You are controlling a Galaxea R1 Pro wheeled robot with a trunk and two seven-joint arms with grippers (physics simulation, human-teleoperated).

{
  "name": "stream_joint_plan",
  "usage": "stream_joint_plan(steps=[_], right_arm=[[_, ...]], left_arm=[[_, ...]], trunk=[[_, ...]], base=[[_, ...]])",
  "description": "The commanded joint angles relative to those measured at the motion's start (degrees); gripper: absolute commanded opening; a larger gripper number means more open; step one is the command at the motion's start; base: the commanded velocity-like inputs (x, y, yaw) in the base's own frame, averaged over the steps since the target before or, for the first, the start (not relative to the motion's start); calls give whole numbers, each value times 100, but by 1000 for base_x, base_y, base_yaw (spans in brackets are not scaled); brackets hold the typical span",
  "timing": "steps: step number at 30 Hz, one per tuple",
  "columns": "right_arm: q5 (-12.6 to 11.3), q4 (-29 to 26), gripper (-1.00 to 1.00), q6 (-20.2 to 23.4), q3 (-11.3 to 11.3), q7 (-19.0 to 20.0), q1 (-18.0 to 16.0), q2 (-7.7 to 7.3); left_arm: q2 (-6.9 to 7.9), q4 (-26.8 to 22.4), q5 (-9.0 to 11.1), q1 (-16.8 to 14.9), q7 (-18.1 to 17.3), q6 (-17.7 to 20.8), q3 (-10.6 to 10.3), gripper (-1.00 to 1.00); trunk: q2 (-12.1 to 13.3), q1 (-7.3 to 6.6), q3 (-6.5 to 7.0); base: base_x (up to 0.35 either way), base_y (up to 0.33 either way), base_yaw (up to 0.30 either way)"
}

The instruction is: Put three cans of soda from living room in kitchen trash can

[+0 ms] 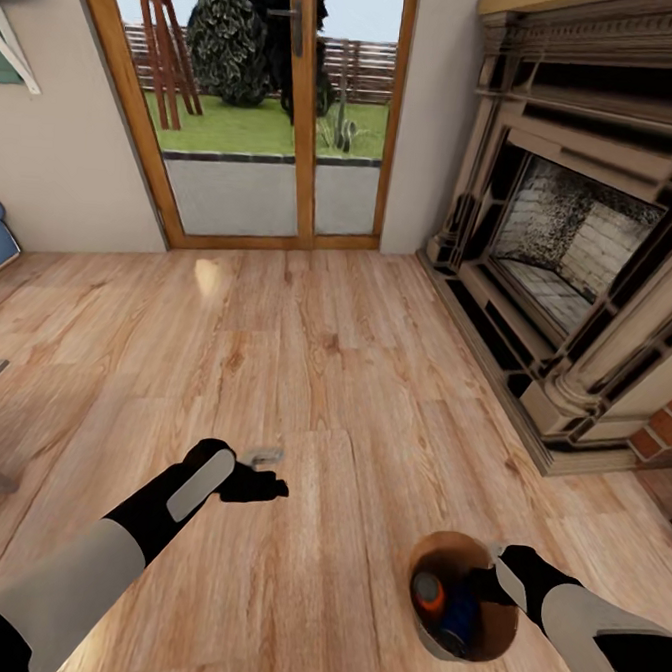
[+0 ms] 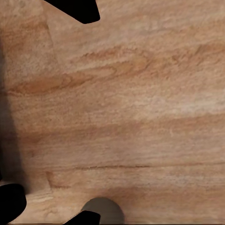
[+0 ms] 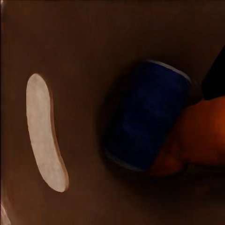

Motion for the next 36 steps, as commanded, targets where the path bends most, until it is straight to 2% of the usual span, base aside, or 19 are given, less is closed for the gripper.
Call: stream_joint_plan(steps=[1, 5, 10, 36], right_arm=[[-7, -1, 100, -1, -6, 1, 0, 0], [-5, -1, 100, -3, -6, 2, 5, 6], [-4, -1, 100, 0, -6, 2, 4, 9], [-10, -1, 100, -5, -6, 2, 6, 11]], left_arm=[[0, -61, -2, 0, 0, 0, 0, 100], [1, -461, 2, 3, -1, 0, -1, 100], [2, -610, 2, 6, -2, 0, -1, 100], [2, -631, 5, 7, -2, 0, -1, 100]], trunk=[[0, 0, 0], [160, -88, 72], [361, -198, 162], [1404, -769, 628]], base=[[0, 0, 0], [0, 0, 0], [0, 0, 0], [0, 0, 0]])
